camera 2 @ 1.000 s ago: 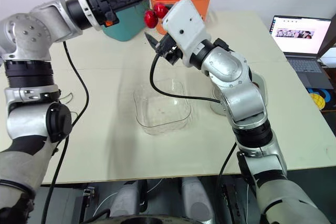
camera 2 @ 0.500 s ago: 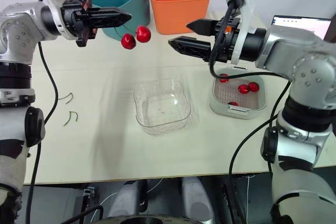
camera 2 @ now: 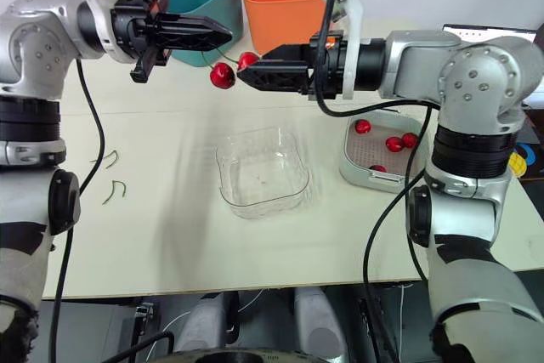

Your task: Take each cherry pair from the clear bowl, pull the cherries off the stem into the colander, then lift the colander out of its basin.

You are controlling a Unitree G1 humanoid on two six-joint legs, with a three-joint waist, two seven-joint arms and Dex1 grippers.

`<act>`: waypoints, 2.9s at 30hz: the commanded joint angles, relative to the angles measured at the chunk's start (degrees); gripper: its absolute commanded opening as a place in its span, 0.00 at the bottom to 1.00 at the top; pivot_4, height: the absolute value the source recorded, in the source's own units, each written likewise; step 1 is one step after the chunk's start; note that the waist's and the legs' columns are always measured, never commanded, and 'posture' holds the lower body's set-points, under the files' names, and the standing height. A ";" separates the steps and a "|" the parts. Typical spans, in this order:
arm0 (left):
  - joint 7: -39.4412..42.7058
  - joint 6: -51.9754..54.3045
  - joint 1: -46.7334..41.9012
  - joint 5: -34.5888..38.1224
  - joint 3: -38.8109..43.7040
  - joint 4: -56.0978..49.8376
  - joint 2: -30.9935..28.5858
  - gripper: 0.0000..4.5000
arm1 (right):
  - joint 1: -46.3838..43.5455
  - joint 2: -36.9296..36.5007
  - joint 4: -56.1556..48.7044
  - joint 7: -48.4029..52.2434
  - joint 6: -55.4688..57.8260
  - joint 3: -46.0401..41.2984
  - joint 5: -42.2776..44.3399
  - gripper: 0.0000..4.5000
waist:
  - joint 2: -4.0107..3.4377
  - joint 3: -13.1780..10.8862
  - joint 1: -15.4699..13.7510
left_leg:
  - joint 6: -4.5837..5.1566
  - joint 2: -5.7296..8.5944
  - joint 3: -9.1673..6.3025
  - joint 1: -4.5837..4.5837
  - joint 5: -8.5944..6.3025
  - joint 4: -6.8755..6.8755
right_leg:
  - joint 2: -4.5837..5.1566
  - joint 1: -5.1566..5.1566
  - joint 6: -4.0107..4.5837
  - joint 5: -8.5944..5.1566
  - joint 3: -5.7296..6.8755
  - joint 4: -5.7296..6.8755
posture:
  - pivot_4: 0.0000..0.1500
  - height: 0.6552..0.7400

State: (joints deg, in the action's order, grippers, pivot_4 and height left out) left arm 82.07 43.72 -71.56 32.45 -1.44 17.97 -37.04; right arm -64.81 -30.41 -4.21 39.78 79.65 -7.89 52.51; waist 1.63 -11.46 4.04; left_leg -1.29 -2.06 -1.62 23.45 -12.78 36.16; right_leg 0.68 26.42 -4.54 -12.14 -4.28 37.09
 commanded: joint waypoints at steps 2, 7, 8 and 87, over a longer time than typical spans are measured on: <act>-0.96 1.42 0.14 1.79 1.27 -3.81 -0.03 0.00 | -0.26 1.38 -1.43 -0.38 -1.92 0.00 0.68 0.99 | 0.00 0.00 -0.03 | 0.00 0.00 0.00 0.00 0.00 0.00 | 0.00 0.00 0.00 0.00 0.00 0.00 | 1.00 1.00; -1.70 2.16 0.75 2.42 1.43 -4.91 0.14 0.00 | 0.10 2.01 -1.46 -0.60 -2.44 0.34 0.60 0.99 | 0.00 0.00 -0.04 | 0.00 0.00 0.00 0.00 0.00 0.01 | 0.00 -0.01 0.00 0.00 0.00 0.01 | 1.00 1.00; -1.80 2.21 0.82 2.49 1.42 -4.98 0.13 0.00 | 0.17 2.06 -1.42 -0.66 -2.55 0.34 0.60 0.99 | 0.00 0.00 -0.04 | 0.00 0.00 0.00 0.00 0.00 0.01 | 0.00 -0.01 0.00 0.00 0.00 0.00 | 1.00 1.00; -0.49 -3.46 3.83 -1.86 0.25 -1.16 -0.11 0.00 | 16.24 -15.10 -4.94 8.10 -11.68 -1.44 -6.83 0.99 | 0.01 -0.04 -0.03 | 0.00 0.02 0.07 -0.06 0.00 0.05 | -0.02 -0.05 -0.05 -0.02 -0.12 0.00 | 1.00 1.00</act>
State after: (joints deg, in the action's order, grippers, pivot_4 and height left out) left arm 80.54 38.64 -65.56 28.14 -3.78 18.05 -35.99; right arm -47.19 -47.62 -6.33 49.04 64.77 -7.59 41.12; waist 1.65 -11.49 4.01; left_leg -1.29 -2.04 -1.57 23.37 -12.78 36.21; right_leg 0.66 26.34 -4.59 -12.15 -4.38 37.10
